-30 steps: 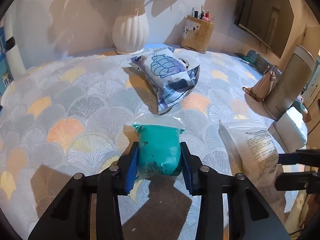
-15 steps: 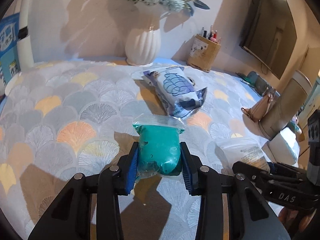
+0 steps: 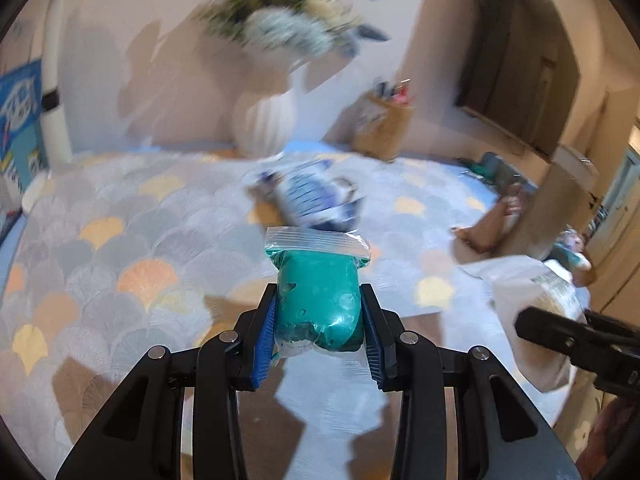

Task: Organize soft objects
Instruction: 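Lift the teal bagged item and clear bag and carry them to the plate, then open both grippers to drop the two bags onto the plate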

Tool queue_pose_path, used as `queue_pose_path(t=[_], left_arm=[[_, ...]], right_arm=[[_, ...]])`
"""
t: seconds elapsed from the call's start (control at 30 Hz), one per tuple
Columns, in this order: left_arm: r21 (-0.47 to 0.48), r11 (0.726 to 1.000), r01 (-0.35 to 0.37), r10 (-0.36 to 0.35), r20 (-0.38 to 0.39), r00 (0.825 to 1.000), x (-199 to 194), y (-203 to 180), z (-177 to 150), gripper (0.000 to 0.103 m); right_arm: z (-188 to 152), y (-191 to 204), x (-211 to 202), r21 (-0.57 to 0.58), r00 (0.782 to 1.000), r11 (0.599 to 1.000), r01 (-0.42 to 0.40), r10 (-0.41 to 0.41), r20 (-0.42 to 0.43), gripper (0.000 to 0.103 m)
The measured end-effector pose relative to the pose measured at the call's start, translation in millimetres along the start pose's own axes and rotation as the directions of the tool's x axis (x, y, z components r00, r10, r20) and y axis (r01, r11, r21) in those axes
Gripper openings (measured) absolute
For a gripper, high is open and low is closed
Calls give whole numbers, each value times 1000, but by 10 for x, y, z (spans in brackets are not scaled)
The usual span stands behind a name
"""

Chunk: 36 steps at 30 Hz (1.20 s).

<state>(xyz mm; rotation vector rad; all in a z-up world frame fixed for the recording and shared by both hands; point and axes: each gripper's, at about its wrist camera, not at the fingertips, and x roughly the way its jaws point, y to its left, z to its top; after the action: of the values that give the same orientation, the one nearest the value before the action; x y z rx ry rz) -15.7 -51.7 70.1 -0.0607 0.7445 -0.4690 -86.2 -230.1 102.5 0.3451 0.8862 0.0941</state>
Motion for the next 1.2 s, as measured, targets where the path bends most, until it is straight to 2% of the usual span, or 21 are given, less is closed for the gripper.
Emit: queue_pose_path(t=[0.13, 0.23, 0.4, 0.53, 0.77, 0.87, 0.93, 1.0, 1.1, 1.2], left_arm=[[31, 995, 91, -92, 37, 995, -212, -393, 74, 35], [60, 990, 130, -133, 51, 990, -297, -689, 105, 35], [134, 968, 214, -222, 47, 974, -400, -1312, 122, 35], [200, 940, 278, -292, 46, 955, -491, -1890, 168, 35], [282, 884, 373, -384, -15, 923, -332, -2924, 330, 35], [322, 862, 391, -400, -40, 916, -157, -3369, 366, 35], [329, 864, 381, -387, -52, 921, 3, -3604, 417, 35], [324, 869, 375, -372, -72, 925, 196, -3821, 466, 35], [341, 881, 327, -327, -58, 943, 409, -4029, 522, 35], [325, 900, 291, -287, -61, 956, 633, -4164, 585, 35]], right_arm=[[19, -81, -288, -22, 999, 1000, 11, -10, 43, 45], [4, -243, -506, -6, 997, 1000, 17, -16, 76, 45], [-27, -704, -925, 41, 993, 998, 56, -61, 105, 45], [-33, -1180, -1296, 115, 986, 991, 73, -89, 141, 45], [88, -2107, -1905, 218, 954, 962, 166, -213, 211, 45], [226, -2478, -2095, 212, 927, 955, 206, -259, 270, 45], [348, -2763, -2169, 223, 918, 950, 220, -279, 281, 45], [513, -3065, -2195, 257, 920, 945, 200, -272, 281, 45], [746, -3385, -2161, 286, 924, 940, 184, -265, 276, 45], [953, -3578, -2051, 298, 928, 934, 195, -274, 252, 45]])
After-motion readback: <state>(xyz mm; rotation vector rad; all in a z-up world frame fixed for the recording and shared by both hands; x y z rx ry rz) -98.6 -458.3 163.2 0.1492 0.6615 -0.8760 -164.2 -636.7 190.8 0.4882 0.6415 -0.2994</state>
